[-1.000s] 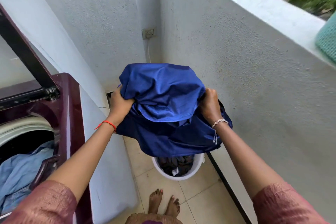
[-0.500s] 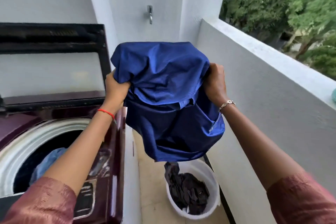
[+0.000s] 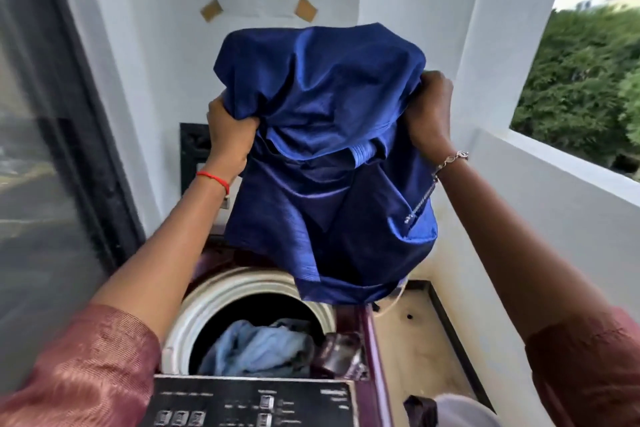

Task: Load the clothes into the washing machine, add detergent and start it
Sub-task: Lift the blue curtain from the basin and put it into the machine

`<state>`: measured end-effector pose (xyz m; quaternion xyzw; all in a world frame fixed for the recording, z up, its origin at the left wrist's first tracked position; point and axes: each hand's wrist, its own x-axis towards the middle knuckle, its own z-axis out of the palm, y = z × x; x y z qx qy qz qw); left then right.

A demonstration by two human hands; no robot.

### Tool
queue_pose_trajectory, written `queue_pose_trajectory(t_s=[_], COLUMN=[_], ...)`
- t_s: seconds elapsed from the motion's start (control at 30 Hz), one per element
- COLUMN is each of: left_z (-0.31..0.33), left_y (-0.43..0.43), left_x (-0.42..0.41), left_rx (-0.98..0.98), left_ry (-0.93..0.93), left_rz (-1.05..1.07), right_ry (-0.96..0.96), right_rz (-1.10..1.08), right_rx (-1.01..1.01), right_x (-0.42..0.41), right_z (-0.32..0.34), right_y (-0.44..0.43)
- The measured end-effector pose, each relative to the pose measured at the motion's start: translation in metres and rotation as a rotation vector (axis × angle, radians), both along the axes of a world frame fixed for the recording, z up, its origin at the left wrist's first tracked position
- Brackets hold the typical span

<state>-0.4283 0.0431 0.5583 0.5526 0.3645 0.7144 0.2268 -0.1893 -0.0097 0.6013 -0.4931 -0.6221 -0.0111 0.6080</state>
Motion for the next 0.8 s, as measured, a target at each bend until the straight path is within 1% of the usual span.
queue_pose_trajectory(t_s=[0.2,0.37,0.6,0.7,0.8], left_z=[0.001,-0.025,-0.102,-0.148,-0.197], left_y=[-0.006,-0.008,-0.01,-0.008,-0.006], left_x=[-0.084,-0.13,-0.149,-0.15,-0.146], left_rx=[-0.057,-0.111,-0.27,-0.332,-0.391], left_ry=[0.016,0.009,0.031,0.058,0.084], left_rz=[0.076,0.083,0.159,0.192,0.191], right_ry=[0.1,0.146,0.19,0.163,0.183], right_rz=[0.082,0.074,-0.01,-0.002,0.012], right_rx=[0.007,-0.048,-0.206,-0.28,-0.397], right_x=[-0.091,-0.14,-0.164,-0.168,-0.167], right_z=[-0.009,-0.037,-0.117,-0.167,-0.218], right_y=[0.003,0.009,0.023,0.031,0.041])
